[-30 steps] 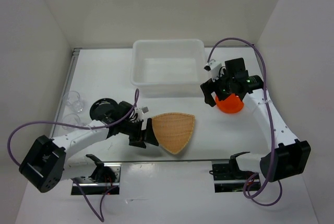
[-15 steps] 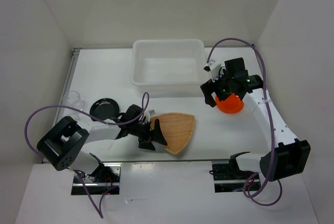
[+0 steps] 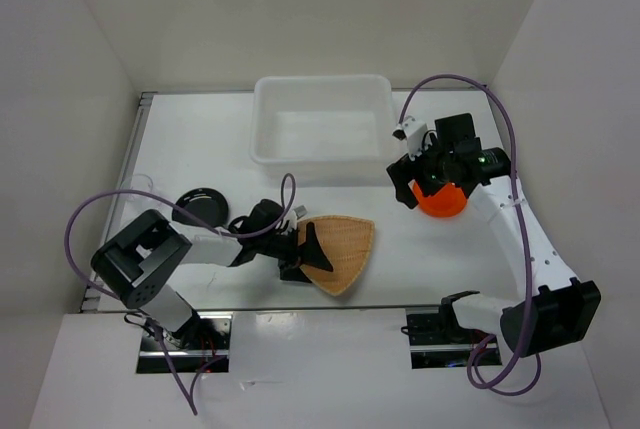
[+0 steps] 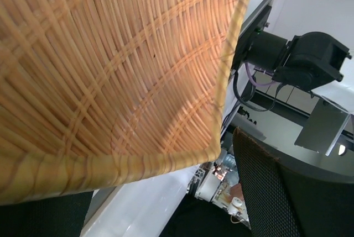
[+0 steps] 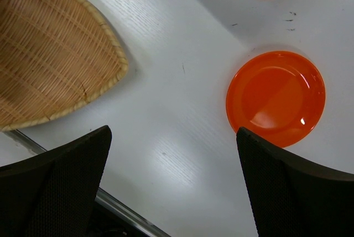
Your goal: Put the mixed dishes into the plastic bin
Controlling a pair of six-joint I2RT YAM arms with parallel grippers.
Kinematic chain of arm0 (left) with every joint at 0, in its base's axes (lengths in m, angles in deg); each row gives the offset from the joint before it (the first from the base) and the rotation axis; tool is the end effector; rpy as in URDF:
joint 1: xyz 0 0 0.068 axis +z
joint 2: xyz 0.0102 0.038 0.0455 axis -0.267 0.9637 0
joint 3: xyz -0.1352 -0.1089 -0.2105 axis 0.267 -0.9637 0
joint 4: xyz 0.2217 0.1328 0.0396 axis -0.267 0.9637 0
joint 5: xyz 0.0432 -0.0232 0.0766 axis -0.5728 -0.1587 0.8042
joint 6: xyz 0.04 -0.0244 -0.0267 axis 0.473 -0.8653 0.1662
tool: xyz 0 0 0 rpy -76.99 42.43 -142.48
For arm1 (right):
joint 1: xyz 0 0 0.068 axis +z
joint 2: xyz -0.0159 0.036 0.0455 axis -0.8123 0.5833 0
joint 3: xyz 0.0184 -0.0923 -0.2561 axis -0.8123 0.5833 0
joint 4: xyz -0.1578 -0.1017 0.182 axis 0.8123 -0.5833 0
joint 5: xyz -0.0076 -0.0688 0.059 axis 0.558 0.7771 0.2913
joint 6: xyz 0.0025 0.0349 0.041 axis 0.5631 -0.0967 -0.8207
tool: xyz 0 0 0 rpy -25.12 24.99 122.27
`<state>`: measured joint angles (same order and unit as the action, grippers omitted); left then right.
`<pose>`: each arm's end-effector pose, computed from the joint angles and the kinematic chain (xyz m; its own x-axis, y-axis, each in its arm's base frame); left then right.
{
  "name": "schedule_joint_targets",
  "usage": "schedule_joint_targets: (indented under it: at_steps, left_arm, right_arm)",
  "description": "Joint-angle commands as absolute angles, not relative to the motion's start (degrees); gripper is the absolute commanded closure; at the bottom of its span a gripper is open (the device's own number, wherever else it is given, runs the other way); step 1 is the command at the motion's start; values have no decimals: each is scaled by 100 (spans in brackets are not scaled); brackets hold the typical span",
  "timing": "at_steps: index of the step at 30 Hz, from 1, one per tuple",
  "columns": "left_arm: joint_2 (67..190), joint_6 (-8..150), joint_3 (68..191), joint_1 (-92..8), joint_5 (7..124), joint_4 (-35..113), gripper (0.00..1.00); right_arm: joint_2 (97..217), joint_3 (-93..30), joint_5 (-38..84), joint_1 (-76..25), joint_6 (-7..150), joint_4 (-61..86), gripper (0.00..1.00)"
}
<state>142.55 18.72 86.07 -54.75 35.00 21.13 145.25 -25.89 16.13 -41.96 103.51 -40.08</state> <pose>0.1916 -0.1855 0.1248 -0.9957 -0.0871 0.0322 -0.0722 0.5089 -0.8578 0.2296 0.0597 0.3375 -0.5487 -0.5415 -0.6369 -0.6545 0.7523 -0.0758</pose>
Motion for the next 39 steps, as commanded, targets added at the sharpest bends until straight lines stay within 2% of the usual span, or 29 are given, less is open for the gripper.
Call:
schedule_joint_targets:
  at_steps: [1, 2, 7, 9, 12, 14, 15, 17, 19, 23, 26, 29, 31, 32, 36, 39]
  left_arm:
    - [14523, 1987, 8658, -5512, 3852, 1808, 0]
    - [14584, 1987, 8711, -5512, 3852, 1729, 0]
    - [15023, 2110, 9018, -5512, 3729, 1728, 14]
    - [15190, 2163, 9158, -5512, 3615, 1675, 23]
    - [15472, 2163, 9230, -5512, 3545, 1614, 47]
    - [15612, 2163, 9291, -5512, 3483, 1561, 59]
    - [15613, 2163, 9343, -5512, 3483, 1561, 70]
    - [15613, 2216, 9344, -5512, 3483, 1613, 83]
    - [15420, 2268, 9344, -5512, 3553, 1735, 100]
    - [14727, 2628, 9633, -5512, 3834, 2912, 100]
    - [13553, 2830, 10151, -5512, 4027, 4036, 100]
    - [13057, 3120, 11431, -5512, 4308, 5337, 100]
    - [13143, 3393, 12450, -5381, 4467, 6270, 100]
    - [13335, 3393, 13308, -5302, 4467, 6376, 100]
    - [14064, 3288, 15068, -4785, 4713, 6473, 100]
    - [14820, 3156, 15740, -4371, 5011, 6527, 100]
  right_arm:
    - [14359, -2572, 1624, -4219, 10408, -4145, 2]
    - [14298, -2511, 1676, -4219, 10408, -4145, 2]
    - [14192, -2396, 1677, -4219, 10408, -4198, 2]
    - [14139, -2396, 1729, -4219, 10408, -4198, 2]
    - [14139, -2396, 1730, -4219, 10408, -4198, 2]
    - [14139, -2396, 1782, -4219, 10408, -4198, 2]
    - [14139, -2396, 1782, -4219, 10408, -4198, 2]
    - [14139, -2396, 1782, -4219, 10408, -4198, 2]
    - [14139, -2396, 1782, -4219, 10408, -4198, 2]
    - [14139, -2396, 1835, -4272, 10355, -4198, 2]
    - [14078, -2335, 1967, -4403, 10224, -4058, 2]
    - [14016, -2195, 1897, -4684, 10057, -3847, 2]
    - [13885, -2089, 1897, -4990, 9776, -3585, 2]
    - [13884, -1984, 1897, -5097, 9662, -3487, 2]
    - [13639, -1860, 2475, -5309, 9205, -3083, 2]
    - [13507, -1711, 3126, -5309, 9124, -2810, 2]
